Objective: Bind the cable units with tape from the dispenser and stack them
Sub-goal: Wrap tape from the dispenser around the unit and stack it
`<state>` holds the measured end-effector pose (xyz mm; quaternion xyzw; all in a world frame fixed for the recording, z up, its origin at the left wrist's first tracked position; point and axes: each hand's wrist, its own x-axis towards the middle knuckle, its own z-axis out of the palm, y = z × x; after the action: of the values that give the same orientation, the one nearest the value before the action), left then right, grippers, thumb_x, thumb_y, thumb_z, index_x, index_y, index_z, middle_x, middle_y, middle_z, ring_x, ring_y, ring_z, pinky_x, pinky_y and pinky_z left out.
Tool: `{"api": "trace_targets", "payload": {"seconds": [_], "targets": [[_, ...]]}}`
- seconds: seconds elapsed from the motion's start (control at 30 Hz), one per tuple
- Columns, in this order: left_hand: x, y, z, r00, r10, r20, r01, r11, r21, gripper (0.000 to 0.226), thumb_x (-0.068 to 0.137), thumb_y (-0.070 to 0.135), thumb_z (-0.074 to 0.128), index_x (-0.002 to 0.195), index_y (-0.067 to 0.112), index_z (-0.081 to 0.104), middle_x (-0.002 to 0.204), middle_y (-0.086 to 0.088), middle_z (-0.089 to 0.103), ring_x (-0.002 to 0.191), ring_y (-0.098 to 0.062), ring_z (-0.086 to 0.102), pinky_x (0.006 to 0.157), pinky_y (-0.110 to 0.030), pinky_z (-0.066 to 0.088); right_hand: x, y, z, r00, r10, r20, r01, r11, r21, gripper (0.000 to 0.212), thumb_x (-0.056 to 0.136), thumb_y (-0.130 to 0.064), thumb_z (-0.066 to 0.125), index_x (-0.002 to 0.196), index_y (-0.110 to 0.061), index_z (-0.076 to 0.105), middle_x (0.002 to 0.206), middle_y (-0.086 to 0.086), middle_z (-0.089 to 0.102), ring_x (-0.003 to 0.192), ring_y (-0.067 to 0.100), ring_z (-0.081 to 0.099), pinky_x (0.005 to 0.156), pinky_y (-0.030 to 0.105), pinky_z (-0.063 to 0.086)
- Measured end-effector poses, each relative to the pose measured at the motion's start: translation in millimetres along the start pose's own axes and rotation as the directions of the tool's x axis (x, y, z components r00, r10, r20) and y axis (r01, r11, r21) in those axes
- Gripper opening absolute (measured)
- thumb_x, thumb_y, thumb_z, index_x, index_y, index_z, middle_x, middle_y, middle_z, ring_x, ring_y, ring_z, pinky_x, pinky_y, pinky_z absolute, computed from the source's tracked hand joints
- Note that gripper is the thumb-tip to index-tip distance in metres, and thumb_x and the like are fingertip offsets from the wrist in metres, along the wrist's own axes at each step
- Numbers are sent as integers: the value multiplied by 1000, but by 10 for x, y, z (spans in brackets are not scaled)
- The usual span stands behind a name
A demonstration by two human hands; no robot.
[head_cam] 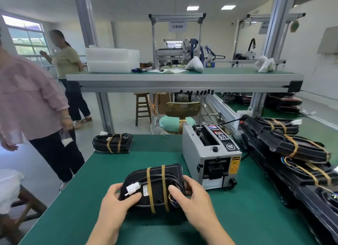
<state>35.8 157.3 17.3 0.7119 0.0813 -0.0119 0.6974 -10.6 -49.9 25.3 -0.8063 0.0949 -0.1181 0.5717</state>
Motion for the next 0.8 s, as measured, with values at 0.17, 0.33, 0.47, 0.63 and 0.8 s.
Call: {"api": "trace_targets", "payload": {"seconds": [0.17, 0.33, 0.47, 0.63, 0.8], "targets": [[331, 58, -243, 994, 48, -99, -51, 998, -28, 43, 77, 10, 80, 115, 23, 65, 105, 5, 73, 101, -21, 68, 94, -47, 53, 185, -214, 300, 989, -10, 144, 2, 999, 50, 41, 79, -59, 69, 115, -58, 50, 113, -32, 47, 100, -28, 44, 78, -1, 35], [771, 113, -419, 961, 48, -272, -27, 996, 81, 62, 79, 23, 80, 131, 13, 47, 122, -7, 59, 107, -26, 59, 97, -46, 48, 490, -356, 678, 971, -17, 237, -3, 997, 81, 26, 74, -62, 69, 97, -59, 57, 110, -25, 53, 106, -7, 53, 85, 11, 40], [1099, 141, -537, 939, 56, -340, -19, 994, 111, 43, 80, 24, 79, 112, 17, 51, 111, -4, 60, 101, -24, 59, 93, -44, 49, 801, -351, 981, 961, 1, 276, -13, 999, 43, 29, 82, -57, 68, 100, -50, 47, 96, -24, 42, 94, 1, 45, 87, 18, 34], [1492, 157, -675, 919, 93, -384, -46, 990, 130, 33, 83, 28, 75, 108, 24, 53, 111, -1, 62, 103, -23, 59, 94, -45, 50, 1111, -407, 1328, 951, 42, 306, -51, 998, 23, 33, 84, -60, 63, 104, -50, 39, 94, -27, 44, 92, -4, 52, 78, 18, 41], [1850, 182, -815, 895, 101, -434, -9, 978, 209, 45, 84, 35, 70, 124, 20, 58, 120, -4, 60, 105, -25, 58, 88, -40, 49, 1332, -371, 1701, 935, 55, 350, -46, 998, -34, 59, 77, -55, 72, 128, -31, 54, 124, -4, 58, 114, 13, 58, 103, 31, 45]]}}
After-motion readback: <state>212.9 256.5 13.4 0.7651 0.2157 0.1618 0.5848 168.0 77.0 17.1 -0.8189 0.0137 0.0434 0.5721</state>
